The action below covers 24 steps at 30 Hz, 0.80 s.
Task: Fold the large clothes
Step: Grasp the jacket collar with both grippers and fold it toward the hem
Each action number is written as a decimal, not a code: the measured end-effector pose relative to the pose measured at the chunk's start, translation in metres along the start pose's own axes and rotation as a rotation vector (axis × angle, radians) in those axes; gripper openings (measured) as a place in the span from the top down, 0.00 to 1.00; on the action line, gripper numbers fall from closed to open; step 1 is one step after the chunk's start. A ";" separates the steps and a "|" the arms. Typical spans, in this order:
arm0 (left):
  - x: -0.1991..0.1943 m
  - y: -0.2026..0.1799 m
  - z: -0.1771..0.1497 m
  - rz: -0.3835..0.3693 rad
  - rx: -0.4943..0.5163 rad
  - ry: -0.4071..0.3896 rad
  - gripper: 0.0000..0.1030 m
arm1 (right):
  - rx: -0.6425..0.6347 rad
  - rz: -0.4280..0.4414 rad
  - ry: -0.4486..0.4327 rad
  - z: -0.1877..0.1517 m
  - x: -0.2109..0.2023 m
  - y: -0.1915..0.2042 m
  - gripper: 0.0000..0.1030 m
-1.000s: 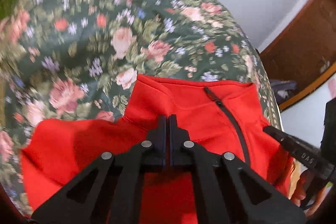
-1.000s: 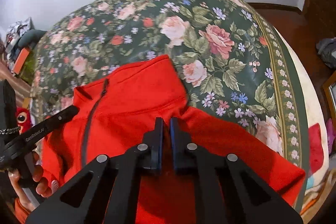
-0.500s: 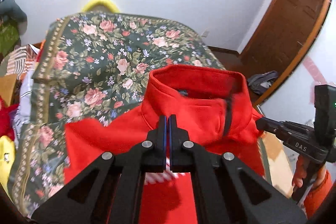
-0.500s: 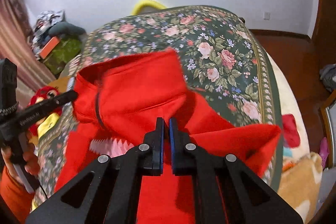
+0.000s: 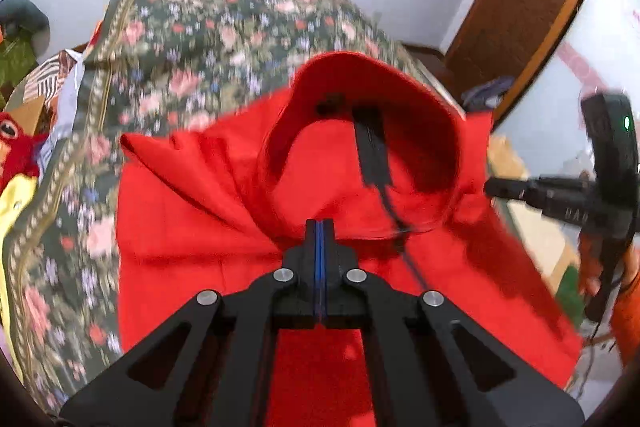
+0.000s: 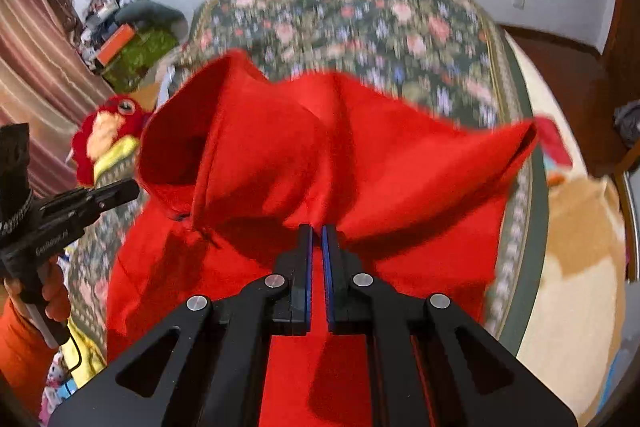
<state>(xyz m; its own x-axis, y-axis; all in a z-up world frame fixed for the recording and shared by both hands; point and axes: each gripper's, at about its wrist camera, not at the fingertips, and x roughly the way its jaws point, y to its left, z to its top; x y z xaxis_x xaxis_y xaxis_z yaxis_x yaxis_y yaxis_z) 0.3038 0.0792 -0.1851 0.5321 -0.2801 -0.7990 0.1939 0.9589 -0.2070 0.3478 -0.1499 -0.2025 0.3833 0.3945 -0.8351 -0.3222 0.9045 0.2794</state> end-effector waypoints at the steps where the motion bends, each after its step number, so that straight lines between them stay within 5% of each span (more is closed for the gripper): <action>1: 0.002 -0.001 -0.009 0.004 0.004 0.014 1.00 | 0.006 0.000 0.014 -0.006 0.002 -0.002 0.97; 11: 0.009 -0.004 -0.063 0.105 0.074 0.125 0.97 | -0.058 -0.092 -0.005 -0.037 -0.008 0.013 0.96; 14: -0.005 -0.001 -0.053 0.106 0.055 0.083 0.86 | -0.068 -0.096 -0.032 -0.030 -0.013 0.022 0.68; 16: -0.011 0.003 -0.043 0.112 0.035 0.050 0.66 | -0.084 -0.100 -0.073 -0.025 -0.015 0.031 0.37; 24: 0.003 0.015 -0.002 0.142 -0.023 -0.005 0.58 | -0.175 -0.144 -0.025 -0.006 0.031 0.051 0.33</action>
<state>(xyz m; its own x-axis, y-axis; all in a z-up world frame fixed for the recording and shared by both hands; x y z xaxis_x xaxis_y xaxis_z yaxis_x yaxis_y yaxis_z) 0.3066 0.0929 -0.1918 0.5569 -0.1414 -0.8184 0.0971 0.9897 -0.1049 0.3378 -0.0922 -0.2168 0.4574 0.2688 -0.8476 -0.4070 0.9108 0.0692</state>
